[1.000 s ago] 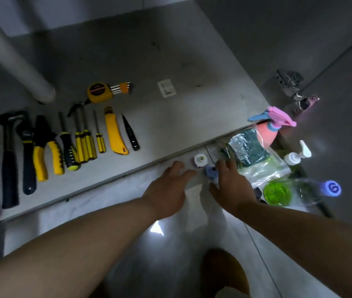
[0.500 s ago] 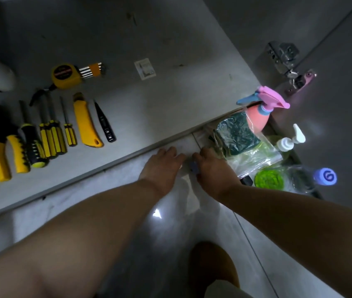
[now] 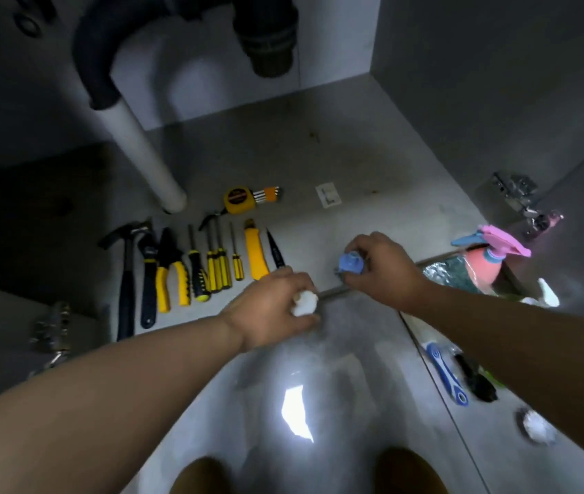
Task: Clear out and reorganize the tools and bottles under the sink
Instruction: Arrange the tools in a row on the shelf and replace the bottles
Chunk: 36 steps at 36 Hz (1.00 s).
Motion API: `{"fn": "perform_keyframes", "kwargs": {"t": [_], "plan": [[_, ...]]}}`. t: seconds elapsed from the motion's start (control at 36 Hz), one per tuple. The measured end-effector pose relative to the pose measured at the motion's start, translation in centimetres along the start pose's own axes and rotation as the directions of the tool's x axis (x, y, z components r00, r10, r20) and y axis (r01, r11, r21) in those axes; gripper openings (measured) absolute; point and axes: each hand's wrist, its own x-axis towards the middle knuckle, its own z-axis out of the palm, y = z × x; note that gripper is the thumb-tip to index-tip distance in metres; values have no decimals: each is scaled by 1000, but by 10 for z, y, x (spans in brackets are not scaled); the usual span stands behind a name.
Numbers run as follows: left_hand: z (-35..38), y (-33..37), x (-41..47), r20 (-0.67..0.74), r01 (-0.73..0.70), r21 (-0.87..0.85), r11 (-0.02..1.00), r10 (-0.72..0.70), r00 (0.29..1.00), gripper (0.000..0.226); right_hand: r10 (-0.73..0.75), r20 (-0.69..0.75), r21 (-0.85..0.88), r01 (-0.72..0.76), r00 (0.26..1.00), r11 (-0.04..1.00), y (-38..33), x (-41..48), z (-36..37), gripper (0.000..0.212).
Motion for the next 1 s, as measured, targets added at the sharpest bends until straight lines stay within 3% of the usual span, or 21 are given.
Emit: {"fn": "perform_keyframes", "kwargs": {"t": [0.08,0.14,0.19,0.31,0.39,0.53,0.69,0.81,0.89,1.0], "plan": [[-15,-12,2,-197,104,-245,964,-154,968,25,20,34,-19,-20,999,1000,-27,29,0,27],[-17,-20,4,-252,145,-450,881,-281,926,25,32,29,-36,-31,999,999,-41,44,5,25],[-17,-27,6,-275,167,-621,765,-413,868,25,38,20,-46,-37,999,998,-53,57,14,23],[-20,-43,10,-226,127,-889,439,-664,713,28,54,-2,-79,-54,999,995,-65,85,38,20],[-24,-52,12,-179,63,-950,306,-700,692,32,87,-22,-83,-88,996,993,-66,106,54,27],[-25,-57,15,-140,-8,-980,198,-663,736,25,156,-88,-54,-161,984,985,-65,137,70,32],[-24,-60,15,-120,10,-979,204,-614,780,19,215,-145,21,-214,966,977,-68,149,74,33],[-24,-59,14,-102,34,-977,209,-604,791,30,227,-142,74,-218,964,973,-67,127,73,57],[-26,-57,14,-93,76,-964,255,-588,804,34,19,-149,43,-13,989,999,-67,99,71,55],[-29,-53,14,-109,129,-927,353,-581,807,34,-282,39,55,279,959,959,-74,63,67,65]]}}
